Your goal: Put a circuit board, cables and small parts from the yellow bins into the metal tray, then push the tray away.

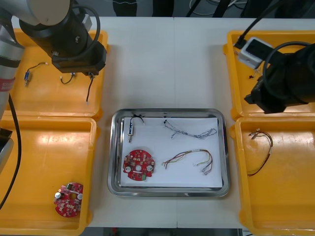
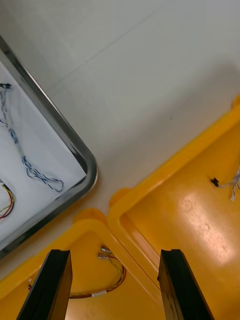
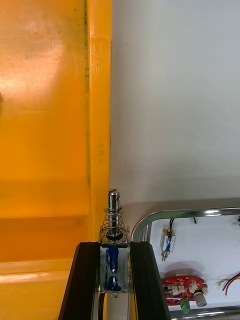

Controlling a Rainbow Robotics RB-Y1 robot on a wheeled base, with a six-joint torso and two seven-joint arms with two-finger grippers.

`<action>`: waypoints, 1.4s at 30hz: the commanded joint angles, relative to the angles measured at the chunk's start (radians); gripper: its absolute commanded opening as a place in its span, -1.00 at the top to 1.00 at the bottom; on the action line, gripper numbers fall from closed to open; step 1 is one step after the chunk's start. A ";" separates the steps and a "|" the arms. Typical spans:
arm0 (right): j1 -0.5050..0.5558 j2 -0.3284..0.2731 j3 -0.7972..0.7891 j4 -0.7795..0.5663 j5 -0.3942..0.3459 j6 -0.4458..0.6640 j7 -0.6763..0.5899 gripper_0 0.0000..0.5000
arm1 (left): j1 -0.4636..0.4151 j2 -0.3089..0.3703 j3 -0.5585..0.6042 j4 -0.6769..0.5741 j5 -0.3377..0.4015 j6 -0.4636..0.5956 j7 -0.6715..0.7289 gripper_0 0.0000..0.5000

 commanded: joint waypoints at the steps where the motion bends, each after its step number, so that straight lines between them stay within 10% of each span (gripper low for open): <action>1: 0.094 -0.050 -0.161 -0.043 -0.016 0.003 -0.064 -1.00 | 0.037 -0.026 -0.004 -0.075 -0.003 0.008 0.125 1.00; 42: 0.530 -0.037 -0.463 -0.019 0.022 0.003 -0.323 -1.00 | 0.187 -0.113 -0.535 -0.215 -0.239 -0.228 0.566 1.00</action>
